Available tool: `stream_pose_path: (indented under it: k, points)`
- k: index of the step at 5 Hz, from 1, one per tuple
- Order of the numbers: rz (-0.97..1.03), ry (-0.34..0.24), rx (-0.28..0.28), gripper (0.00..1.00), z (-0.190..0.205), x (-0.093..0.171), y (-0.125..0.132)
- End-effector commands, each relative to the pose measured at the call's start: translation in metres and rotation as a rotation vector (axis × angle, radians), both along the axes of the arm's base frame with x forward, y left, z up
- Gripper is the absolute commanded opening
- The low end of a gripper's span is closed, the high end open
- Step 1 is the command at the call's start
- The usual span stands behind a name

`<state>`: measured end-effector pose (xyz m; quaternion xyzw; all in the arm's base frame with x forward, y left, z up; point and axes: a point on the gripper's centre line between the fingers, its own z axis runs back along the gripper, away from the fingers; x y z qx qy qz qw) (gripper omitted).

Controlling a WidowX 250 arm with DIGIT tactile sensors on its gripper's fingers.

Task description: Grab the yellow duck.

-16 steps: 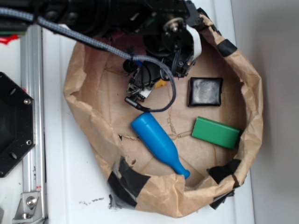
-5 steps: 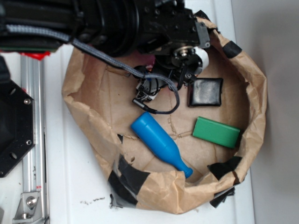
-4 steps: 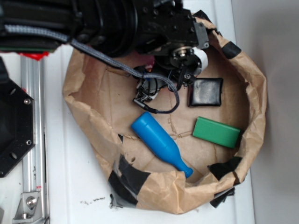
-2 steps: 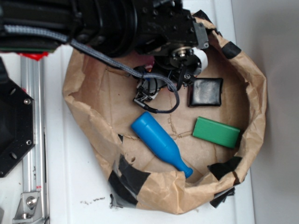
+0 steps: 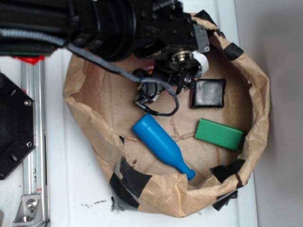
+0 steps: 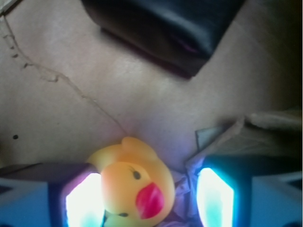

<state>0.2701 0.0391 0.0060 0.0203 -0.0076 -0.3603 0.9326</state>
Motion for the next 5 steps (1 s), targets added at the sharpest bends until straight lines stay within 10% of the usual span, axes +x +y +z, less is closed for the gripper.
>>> stream_pose_path:
  k: [1, 5]
  points:
    - [-0.009, -0.1, 0.017, 0.0, 0.0229, -0.0083, -0.0203]
    - [0.005, -0.08, -0.006, 0.0, 0.021, -0.0041, -0.0186]
